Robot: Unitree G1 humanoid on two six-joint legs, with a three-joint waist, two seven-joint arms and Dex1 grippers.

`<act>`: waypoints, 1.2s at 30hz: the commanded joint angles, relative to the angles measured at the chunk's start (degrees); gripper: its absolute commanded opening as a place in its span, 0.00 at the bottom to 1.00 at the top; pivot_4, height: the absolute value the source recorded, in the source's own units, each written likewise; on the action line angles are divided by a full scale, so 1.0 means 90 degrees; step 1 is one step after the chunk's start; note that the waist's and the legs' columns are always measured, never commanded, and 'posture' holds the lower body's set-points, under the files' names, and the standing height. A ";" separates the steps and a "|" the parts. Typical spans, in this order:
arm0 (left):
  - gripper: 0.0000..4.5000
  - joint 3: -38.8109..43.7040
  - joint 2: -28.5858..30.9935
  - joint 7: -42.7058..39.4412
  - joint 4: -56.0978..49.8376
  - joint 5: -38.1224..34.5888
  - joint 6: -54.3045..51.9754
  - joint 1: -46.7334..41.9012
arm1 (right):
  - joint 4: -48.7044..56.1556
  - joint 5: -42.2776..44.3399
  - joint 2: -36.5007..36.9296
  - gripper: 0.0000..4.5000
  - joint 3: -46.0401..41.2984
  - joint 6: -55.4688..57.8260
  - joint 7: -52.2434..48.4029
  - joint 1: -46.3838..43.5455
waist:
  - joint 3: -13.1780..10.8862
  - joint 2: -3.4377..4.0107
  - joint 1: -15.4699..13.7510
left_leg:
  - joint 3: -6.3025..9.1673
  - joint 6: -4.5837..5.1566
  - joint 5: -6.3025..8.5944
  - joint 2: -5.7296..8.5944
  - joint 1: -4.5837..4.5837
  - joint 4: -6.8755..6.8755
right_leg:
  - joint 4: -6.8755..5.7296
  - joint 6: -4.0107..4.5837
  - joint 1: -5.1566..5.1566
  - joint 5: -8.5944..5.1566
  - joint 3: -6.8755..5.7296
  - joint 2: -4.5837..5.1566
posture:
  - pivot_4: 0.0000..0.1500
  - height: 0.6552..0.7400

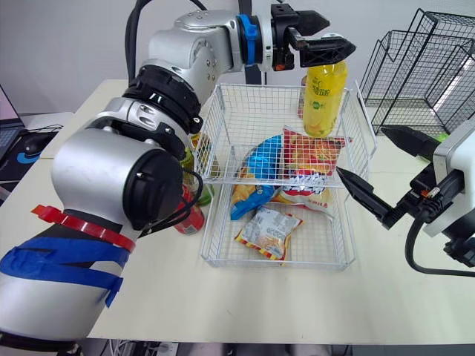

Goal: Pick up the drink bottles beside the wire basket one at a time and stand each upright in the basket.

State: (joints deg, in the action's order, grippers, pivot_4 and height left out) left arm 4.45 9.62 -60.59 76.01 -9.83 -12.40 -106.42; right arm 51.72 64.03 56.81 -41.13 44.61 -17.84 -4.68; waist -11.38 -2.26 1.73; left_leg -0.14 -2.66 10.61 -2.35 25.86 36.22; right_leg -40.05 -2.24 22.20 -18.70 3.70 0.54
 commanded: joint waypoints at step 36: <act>0.99 0.2144 0.6126 -0.1144 -0.6373 -0.1092 -0.2951 0.6963 | -0.1599 -0.0855 -0.0061 1.00 0.3337 -0.0858 -0.2665 -0.2726 | 0.0004 0.0002 0.0018 | 0.0013 -0.0014 -0.0009 -0.0047 -0.0045 0.0088 | -0.0113 0.0004 -0.0021 0.0000 -0.0002 -0.0013 | 1.00 0.95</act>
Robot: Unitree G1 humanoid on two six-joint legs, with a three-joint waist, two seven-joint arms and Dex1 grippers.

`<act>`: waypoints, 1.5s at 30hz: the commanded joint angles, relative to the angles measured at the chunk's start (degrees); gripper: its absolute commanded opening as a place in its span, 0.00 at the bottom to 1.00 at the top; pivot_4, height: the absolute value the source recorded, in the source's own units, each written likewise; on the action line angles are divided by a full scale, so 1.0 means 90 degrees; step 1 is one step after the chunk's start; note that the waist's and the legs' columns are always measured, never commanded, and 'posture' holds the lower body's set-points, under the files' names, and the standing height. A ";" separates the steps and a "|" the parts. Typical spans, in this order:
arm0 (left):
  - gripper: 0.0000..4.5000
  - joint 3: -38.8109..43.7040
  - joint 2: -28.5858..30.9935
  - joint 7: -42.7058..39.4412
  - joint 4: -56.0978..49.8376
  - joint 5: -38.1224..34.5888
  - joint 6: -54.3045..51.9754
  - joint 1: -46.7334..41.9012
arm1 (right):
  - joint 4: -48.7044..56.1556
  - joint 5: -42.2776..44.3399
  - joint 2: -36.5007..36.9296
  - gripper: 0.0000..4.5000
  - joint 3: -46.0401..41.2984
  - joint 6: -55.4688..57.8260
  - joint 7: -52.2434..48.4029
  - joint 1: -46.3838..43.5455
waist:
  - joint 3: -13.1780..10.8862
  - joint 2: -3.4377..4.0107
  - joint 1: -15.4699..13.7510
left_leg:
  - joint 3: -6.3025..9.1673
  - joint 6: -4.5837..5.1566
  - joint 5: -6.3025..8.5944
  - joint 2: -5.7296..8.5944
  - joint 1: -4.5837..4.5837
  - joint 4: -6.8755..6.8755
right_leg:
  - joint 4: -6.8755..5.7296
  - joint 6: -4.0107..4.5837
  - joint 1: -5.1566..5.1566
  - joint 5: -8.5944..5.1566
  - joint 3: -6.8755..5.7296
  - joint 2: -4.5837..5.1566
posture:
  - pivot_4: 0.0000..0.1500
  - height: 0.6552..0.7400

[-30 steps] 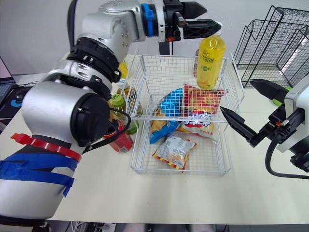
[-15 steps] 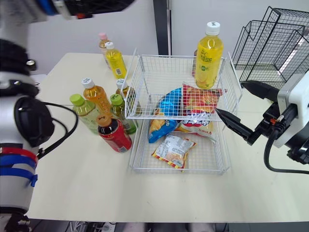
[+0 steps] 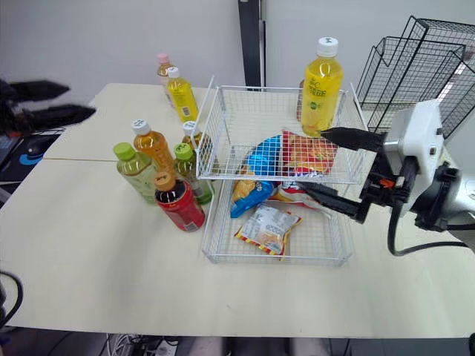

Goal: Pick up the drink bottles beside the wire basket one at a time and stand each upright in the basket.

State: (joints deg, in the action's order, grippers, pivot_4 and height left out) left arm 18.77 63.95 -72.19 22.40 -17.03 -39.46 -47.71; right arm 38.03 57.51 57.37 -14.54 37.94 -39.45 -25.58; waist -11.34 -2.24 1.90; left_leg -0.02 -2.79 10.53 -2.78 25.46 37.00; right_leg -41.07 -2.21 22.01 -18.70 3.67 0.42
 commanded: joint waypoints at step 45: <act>0.30 0.0441 -0.2578 0.4778 -0.3382 -0.1027 -0.0640 0.2148 | -0.0110 -0.0185 -0.0725 1.00 0.0698 0.0365 -0.0452 -0.0994 | 0.0003 -0.0007 -0.0013 | 0.0006 0.0000 0.0000 0.0006 0.0004 -0.0004 | 0.0002 -0.0001 -0.0001 0.0001 0.0000 0.0011 | 1.00 0.95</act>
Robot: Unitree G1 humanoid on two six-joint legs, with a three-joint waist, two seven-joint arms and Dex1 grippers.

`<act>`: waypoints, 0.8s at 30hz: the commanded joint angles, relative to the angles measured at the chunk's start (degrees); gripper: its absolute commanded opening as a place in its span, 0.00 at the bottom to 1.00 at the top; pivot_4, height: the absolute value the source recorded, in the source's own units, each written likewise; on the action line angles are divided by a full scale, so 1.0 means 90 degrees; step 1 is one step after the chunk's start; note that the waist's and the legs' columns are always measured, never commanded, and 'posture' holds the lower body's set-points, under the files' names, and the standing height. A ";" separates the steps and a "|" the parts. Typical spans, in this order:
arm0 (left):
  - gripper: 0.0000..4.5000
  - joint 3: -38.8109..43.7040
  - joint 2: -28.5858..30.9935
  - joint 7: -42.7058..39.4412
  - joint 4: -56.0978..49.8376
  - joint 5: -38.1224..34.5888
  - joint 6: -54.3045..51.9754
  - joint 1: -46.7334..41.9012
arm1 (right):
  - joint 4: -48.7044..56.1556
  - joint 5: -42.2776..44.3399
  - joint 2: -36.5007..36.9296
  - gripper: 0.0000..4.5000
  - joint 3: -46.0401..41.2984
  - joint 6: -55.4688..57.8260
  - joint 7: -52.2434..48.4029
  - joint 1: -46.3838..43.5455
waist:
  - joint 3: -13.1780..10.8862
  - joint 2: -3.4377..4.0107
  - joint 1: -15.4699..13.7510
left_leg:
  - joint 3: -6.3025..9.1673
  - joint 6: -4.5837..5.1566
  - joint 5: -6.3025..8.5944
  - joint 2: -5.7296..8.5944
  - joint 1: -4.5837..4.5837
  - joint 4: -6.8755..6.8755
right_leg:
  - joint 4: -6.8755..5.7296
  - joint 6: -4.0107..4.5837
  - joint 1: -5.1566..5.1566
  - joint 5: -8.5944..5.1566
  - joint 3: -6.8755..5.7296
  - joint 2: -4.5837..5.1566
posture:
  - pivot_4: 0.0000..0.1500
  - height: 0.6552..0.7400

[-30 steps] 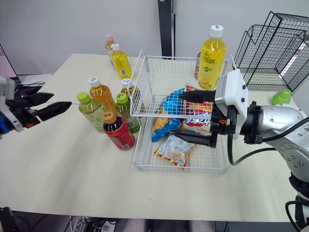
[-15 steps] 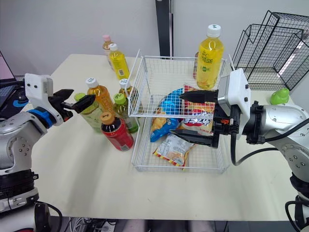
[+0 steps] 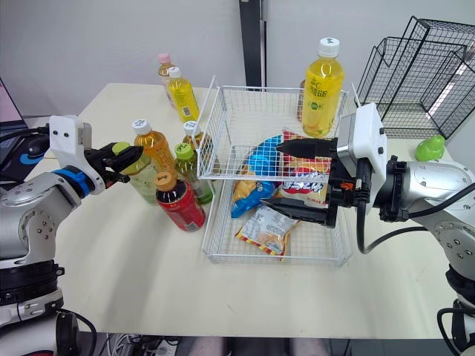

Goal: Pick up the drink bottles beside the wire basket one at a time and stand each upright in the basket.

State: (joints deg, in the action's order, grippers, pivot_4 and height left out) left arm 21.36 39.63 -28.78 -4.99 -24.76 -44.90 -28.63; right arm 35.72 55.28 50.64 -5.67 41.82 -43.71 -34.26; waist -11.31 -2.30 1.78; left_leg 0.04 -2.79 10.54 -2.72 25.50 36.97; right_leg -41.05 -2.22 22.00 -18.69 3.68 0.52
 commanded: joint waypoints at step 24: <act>0.30 -0.2351 0.1265 -0.4478 0.4220 -0.0798 -0.0608 -0.7548 | 0.0986 0.0832 0.0896 1.00 -0.3712 0.0302 0.0668 0.2491 | -0.0011 -0.0034 -0.0128 | 0.0005 0.0000 0.0000 0.0017 0.0031 0.0003 | 0.0022 -0.0003 0.0012 -0.0001 -0.0013 -0.0020 | 1.00 0.95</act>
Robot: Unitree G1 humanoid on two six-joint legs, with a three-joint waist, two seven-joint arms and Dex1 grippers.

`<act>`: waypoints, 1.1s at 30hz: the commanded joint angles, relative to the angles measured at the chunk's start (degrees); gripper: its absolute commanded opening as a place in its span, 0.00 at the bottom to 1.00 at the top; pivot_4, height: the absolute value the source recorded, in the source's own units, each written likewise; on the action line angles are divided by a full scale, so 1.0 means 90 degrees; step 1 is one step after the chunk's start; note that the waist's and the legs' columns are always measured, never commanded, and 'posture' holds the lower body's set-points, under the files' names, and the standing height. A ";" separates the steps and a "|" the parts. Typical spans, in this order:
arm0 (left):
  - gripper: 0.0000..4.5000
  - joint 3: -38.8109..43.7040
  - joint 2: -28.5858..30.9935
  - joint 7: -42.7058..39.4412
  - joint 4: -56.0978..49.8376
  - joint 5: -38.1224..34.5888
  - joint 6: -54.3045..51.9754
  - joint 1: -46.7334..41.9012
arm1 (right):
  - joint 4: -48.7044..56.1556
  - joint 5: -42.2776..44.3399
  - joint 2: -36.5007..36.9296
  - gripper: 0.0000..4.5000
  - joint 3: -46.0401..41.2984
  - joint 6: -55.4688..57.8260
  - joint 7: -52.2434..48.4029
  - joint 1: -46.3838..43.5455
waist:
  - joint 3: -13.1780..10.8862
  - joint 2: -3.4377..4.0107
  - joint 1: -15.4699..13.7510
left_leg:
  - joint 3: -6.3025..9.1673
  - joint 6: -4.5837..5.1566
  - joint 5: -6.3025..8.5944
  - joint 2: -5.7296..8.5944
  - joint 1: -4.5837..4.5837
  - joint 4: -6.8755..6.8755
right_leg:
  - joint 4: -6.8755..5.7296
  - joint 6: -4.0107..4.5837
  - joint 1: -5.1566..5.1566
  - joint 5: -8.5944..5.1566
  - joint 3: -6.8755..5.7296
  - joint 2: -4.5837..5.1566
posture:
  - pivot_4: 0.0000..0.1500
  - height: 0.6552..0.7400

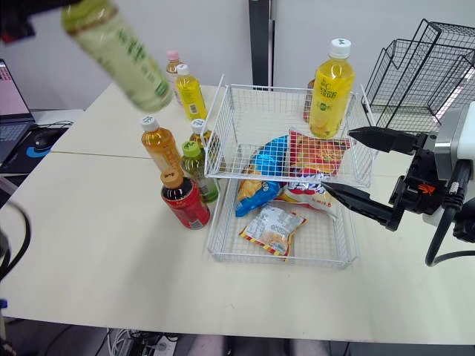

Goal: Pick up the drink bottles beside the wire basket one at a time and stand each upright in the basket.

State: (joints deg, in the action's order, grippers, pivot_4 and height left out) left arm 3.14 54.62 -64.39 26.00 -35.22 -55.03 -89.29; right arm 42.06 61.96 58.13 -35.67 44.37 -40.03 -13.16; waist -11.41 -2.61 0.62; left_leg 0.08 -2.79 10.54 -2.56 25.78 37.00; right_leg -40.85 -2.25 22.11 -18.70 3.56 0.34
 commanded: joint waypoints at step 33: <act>0.30 -0.0396 -0.4181 -0.0086 0.5173 0.3027 0.4652 -0.1644 | 0.0975 0.0684 0.0169 1.00 -0.1032 -0.0221 0.1981 0.1020 | -0.0006 0.0009 0.0162 | -0.0012 0.0001 0.0000 0.0002 0.0015 -0.0007 | -0.0001 0.0001 0.0019 0.0000 0.0023 -0.0007 | 1.00 0.95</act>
State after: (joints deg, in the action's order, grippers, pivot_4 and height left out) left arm -1.79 17.22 -65.64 73.28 -8.12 -14.39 -102.48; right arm 50.39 67.70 58.67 -43.81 44.04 -22.48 -3.50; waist -11.47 -2.53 2.08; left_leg -0.03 -2.78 10.54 -2.54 25.91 36.94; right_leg -40.86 -2.24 22.29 -18.70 3.77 0.28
